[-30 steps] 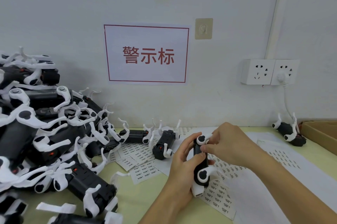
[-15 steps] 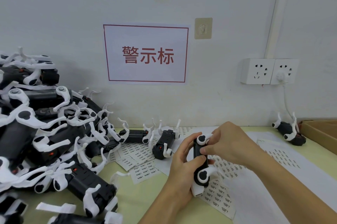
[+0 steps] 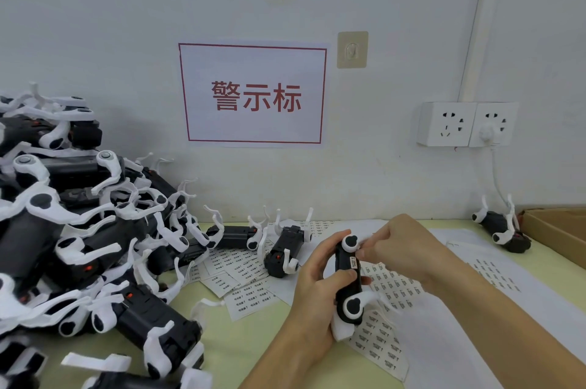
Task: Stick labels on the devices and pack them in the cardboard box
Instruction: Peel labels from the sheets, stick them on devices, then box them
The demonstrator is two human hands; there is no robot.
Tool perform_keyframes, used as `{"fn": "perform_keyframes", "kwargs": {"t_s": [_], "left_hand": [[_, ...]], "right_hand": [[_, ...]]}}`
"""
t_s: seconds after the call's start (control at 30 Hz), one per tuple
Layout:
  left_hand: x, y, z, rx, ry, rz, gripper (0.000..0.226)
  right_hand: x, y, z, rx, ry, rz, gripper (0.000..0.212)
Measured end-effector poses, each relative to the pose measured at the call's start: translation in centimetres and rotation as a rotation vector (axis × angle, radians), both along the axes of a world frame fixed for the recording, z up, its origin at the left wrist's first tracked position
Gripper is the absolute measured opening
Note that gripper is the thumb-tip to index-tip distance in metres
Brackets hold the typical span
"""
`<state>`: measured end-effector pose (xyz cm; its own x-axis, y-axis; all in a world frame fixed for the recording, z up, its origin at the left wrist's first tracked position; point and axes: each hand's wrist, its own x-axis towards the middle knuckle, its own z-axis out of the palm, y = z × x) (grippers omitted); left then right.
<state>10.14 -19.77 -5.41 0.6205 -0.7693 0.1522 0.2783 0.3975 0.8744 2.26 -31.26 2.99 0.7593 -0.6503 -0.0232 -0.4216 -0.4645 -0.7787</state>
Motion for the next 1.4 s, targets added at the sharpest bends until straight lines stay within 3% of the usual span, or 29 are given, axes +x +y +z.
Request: {"fn": "perform_keyframes", "kwargs": {"t_s": [0.17, 0.8, 1.03, 1.23, 1.4], "left_hand": [[0.08, 0.08, -0.06, -0.01, 0.018, -0.009, 0.057], [0.21, 0.0, -0.11, -0.028, 0.021, -0.027, 0.055], [0.34, 0.06, -0.17, -0.024, 0.01, -0.02, 0.056], [0.24, 0.0, -0.14, -0.027, 0.01, -0.032, 0.054], [0.34, -0.11, -0.21, -0.026, -0.008, -0.022, 0.055]], "right_hand": [[-0.43, -0.01, 0.68, -0.015, 0.048, 0.116, 0.016], [-0.12, 0.06, 0.22, -0.154, 0.04, 0.082, 0.008], [0.04, 0.43, 0.16, -0.137, 0.015, 0.053, 0.027], [-0.15, 0.54, 0.29, -0.139, 0.031, 0.048, 0.025], [-0.77, 0.48, 1.02, -0.097, 0.088, 0.142, 0.01]]}}
